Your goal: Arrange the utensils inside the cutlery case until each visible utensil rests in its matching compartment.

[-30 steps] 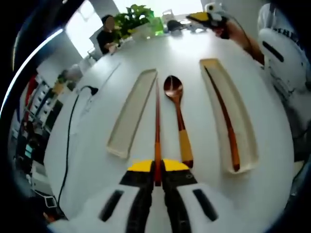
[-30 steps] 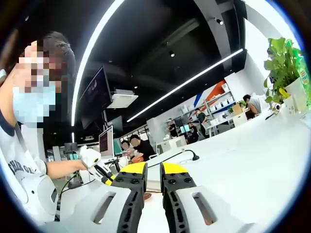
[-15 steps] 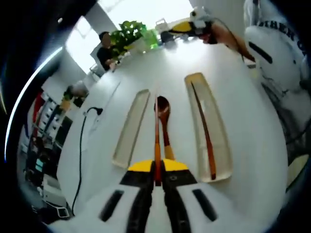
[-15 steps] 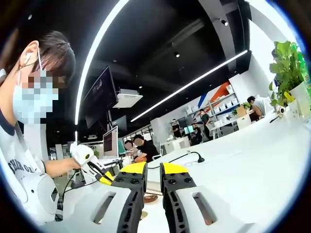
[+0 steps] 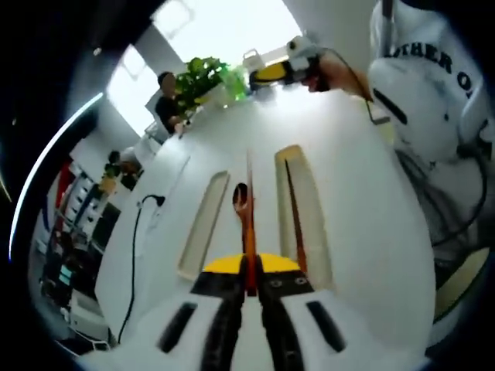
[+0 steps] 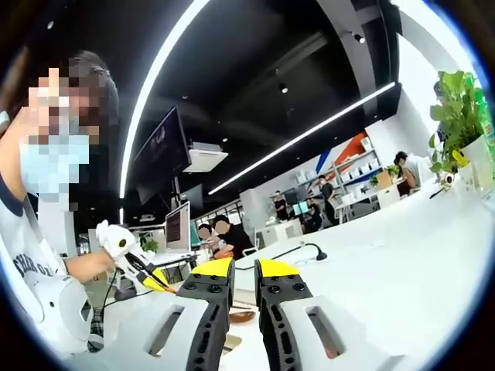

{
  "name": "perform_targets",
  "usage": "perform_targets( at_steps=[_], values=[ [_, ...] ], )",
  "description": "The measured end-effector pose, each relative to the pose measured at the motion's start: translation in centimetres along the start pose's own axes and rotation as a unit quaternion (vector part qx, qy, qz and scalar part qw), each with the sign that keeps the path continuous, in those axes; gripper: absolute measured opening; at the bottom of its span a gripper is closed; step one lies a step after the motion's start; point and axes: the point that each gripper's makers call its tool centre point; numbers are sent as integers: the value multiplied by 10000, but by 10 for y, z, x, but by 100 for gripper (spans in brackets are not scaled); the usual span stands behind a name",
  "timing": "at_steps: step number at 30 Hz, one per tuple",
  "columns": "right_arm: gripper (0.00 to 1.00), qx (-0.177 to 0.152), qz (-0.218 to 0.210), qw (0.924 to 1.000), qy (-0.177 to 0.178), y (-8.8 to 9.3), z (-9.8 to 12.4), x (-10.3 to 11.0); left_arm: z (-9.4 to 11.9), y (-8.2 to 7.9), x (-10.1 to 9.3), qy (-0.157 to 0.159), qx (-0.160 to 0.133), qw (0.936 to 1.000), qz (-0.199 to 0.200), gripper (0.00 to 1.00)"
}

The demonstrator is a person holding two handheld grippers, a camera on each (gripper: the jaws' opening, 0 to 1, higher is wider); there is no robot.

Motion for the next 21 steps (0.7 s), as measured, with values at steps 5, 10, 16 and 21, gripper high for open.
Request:
perform_targets(
  at_steps=[5, 10, 16, 21],
  values=[
    [10, -5, -6, 10000, 13, 0, 0, -2, 3, -1, -17, 88, -137, 9999, -24, 5],
    [10, 7, 4, 10000, 3, 0, -1, 0, 3, 1, -23, 190, -247, 9994, 134, 5],
    [10, 13, 13, 10000, 11, 1, 0, -1, 0, 5, -42, 511, -238, 9984, 41, 5],
    [10, 24, 5, 10000, -9, 1, -1, 0, -5, 5, -48, 706, -294, 9971, 23, 5]
  ],
)
Point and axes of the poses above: the point that each gripper's makers call its tool centre point, and the gripper's own axes: z roughly backward along the fingers, x roughly to its left, y roughly out of its underside, and after that the axes turned 14 degrees about x, right-handed
